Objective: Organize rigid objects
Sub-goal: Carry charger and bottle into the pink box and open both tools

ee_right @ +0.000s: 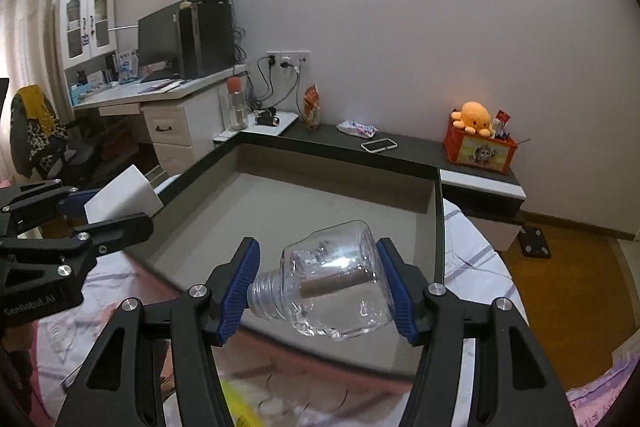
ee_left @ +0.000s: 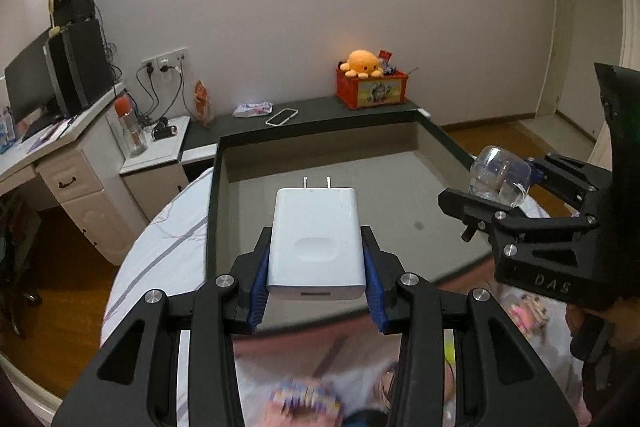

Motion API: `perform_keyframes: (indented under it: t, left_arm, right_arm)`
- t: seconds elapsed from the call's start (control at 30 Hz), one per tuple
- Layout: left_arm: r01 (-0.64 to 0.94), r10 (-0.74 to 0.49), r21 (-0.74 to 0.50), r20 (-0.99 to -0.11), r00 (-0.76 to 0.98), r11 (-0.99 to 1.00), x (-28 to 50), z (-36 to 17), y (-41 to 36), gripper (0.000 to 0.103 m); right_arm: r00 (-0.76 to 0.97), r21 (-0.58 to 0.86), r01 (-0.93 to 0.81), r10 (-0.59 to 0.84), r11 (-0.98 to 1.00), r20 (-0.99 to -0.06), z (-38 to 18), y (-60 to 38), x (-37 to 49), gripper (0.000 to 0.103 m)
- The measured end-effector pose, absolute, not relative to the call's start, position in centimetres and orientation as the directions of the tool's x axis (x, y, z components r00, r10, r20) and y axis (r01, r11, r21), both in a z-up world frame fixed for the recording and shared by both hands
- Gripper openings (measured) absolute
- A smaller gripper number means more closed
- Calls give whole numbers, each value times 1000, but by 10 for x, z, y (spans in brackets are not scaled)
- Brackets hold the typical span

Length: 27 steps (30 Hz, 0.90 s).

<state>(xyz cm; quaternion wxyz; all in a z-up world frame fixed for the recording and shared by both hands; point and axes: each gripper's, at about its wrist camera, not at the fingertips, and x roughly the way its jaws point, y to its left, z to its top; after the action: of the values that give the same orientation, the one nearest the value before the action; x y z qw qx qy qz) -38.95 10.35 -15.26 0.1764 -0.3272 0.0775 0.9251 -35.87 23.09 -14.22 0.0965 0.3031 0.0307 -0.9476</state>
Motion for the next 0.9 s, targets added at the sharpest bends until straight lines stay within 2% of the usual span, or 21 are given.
perform_keyframes:
  t: [0.27, 0.47, 0.53, 0.57, 0.6, 0.63, 0.77, 0.9]
  left_arm:
    - [-376, 250, 30, -696, -673, -926, -422, -185, 119, 41]
    - [-359, 222, 46, -711, -668, -932, -426, -200, 121, 41]
    - [-358, 226, 46, -699, -678, -933, -423, -197, 121, 48]
    - [-344, 216, 48, -696, -685, -938, -422, -195, 119, 56]
    - [-329, 202, 57, -687, -698, -943, -421, -192, 116, 63]
    - [-325, 199, 62, -680, -706, -944, -418, -189, 114, 67]
    - [-289, 181, 63, -647, -741, -955, -400, -173, 102, 84]
    - [-260, 176, 60, -588, -789, -964, -371, -149, 88, 93]
  right_arm:
    - [-747, -3, 190, -142, -982, -649, -174, 235, -396, 61]
    - [-731, 27, 190, -160, -981, -663, -183, 240, -403, 61]
    - [-727, 25, 194, -161, -981, -667, -183, 238, -404, 62]
    - [-733, 23, 193, -160, -981, -662, -182, 238, -403, 64]
    - [-738, 21, 194, -160, -981, -656, -181, 237, -402, 74]
    - [-743, 15, 192, -155, -981, -651, -179, 236, -400, 79]
    - [-774, 13, 180, -149, -984, -616, -164, 238, -390, 79]
    - [-799, 19, 147, -130, -989, -587, -148, 239, -373, 81]
